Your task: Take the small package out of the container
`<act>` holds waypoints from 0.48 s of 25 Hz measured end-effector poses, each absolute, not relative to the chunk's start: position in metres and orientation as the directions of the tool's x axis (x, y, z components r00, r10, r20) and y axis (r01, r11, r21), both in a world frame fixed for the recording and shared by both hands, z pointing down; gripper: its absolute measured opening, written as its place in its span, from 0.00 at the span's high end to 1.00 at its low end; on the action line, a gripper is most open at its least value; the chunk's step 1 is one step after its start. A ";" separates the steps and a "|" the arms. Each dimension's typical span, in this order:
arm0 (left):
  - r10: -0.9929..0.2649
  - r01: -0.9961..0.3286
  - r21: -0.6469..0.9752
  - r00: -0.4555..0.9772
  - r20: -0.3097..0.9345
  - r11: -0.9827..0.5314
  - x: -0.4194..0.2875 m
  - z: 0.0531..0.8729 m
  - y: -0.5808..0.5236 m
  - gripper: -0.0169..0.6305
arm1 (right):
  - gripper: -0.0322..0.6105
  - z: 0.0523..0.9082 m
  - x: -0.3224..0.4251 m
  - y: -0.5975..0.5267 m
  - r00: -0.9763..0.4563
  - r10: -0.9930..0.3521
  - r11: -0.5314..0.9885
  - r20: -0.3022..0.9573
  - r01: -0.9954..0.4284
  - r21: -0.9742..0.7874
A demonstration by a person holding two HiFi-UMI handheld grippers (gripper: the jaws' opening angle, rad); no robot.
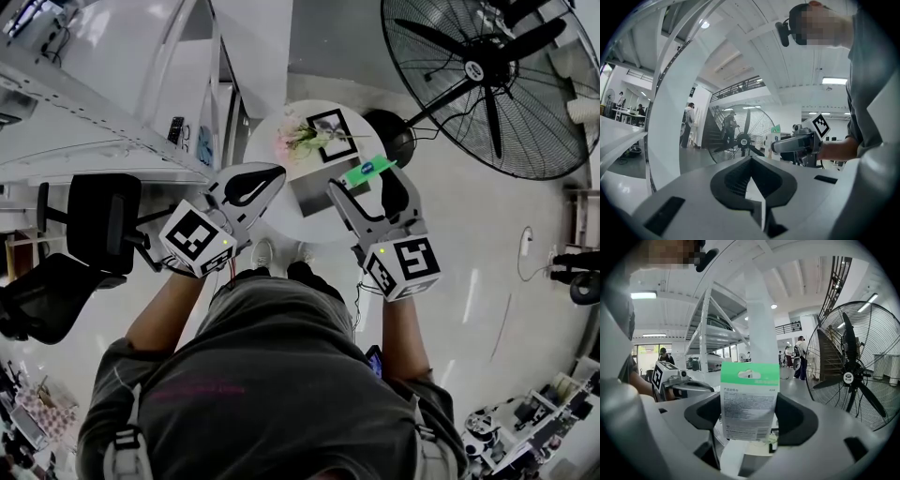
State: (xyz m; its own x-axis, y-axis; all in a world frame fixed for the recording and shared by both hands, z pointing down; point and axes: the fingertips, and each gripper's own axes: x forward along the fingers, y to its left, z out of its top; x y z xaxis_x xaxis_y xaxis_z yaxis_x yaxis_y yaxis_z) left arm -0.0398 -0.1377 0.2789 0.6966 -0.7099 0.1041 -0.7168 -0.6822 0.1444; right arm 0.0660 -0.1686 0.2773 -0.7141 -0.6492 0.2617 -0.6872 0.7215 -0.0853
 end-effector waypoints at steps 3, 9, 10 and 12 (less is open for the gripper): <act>-0.711 -0.717 0.147 0.696 0.101 -0.681 -0.040 0.278 -0.138 0.95 | 0.40 0.279 0.066 -0.169 -0.713 -0.648 0.722 0.267 -0.687 -0.082; -0.712 -0.718 0.152 0.695 0.102 -0.679 -0.038 0.280 -0.138 0.95 | 0.40 0.282 0.068 -0.170 -0.711 -0.647 0.721 0.276 -0.688 -0.082; -0.712 -0.718 0.153 0.695 0.102 -0.679 -0.038 0.281 -0.138 0.95 | 0.40 0.282 0.068 -0.169 -0.711 -0.646 0.721 0.277 -0.688 -0.082; -0.712 -0.718 0.154 0.695 0.102 -0.679 -0.037 0.282 -0.137 0.95 | 0.40 0.284 0.069 -0.169 -0.712 -0.644 0.722 0.280 -0.687 -0.082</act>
State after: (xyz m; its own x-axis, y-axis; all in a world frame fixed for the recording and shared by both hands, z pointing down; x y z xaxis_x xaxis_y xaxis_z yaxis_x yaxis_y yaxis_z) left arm -0.0371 -0.1368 0.2815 0.6953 -0.7115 0.1017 -0.7176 -0.6793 0.1537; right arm 0.0685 -0.1686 0.2839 -0.7116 -0.6444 0.2799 -0.6866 0.7224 -0.0824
